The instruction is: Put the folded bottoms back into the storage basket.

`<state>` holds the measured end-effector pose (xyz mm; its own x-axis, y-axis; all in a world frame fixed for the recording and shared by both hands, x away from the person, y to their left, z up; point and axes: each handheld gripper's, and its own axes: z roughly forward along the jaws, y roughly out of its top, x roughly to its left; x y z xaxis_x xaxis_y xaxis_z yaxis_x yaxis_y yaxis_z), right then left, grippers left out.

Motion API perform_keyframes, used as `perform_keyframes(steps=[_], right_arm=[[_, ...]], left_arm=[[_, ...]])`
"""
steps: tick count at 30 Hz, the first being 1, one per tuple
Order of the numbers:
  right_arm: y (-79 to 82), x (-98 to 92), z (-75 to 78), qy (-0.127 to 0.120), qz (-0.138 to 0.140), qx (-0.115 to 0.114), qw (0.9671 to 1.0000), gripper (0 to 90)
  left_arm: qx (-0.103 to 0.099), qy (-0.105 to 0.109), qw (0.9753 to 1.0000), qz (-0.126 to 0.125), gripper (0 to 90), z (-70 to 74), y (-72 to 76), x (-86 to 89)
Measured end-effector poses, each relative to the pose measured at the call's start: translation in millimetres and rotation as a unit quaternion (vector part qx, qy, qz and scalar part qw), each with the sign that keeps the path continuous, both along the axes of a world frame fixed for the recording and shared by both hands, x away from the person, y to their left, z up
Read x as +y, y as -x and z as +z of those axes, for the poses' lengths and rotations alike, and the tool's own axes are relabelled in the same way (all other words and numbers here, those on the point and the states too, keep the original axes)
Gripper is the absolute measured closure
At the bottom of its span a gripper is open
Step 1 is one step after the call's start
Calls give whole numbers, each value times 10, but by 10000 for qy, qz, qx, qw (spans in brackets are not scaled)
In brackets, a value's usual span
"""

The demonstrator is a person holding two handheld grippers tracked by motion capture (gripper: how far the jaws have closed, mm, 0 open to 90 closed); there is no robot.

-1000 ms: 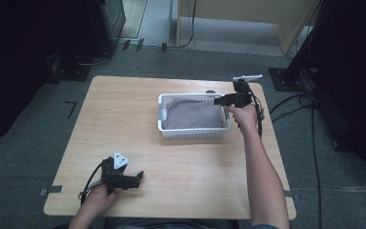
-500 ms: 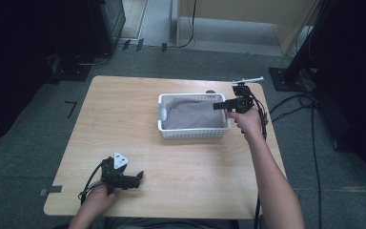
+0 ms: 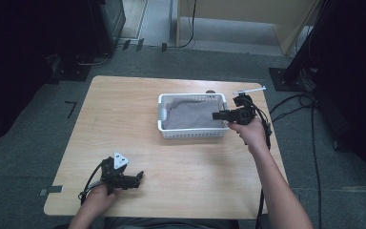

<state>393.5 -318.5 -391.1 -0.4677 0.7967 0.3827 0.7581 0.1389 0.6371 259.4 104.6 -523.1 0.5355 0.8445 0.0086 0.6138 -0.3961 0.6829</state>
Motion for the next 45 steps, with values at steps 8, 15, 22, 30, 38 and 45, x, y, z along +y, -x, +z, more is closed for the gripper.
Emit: perform_keyframes(steps=[8,15,22,30,38,45], right_arm=[[195,5,-3,157,119,-177,9996,512],[354,-5,-122,165,165,-256,9994,509],[527,-68,-289,140,211,-284,9993,500],[703,-166,-413,129,244,-501,9984,489],[829,-253,-676,188,273,-385,9987,481],[891,-348,-840,206,203,-427,9987,481]], left_arm=[[-4,9,10000,7,0,-1,0,-2],[-4,12,10000,10,0,-1,1,-2],[-4,9,10000,8,0,-1,0,-2],[-3,11,10000,9,0,-1,1,-2],[-3,9,10000,8,0,-1,1,-2],[-3,10,10000,9,0,-1,1,-2]])
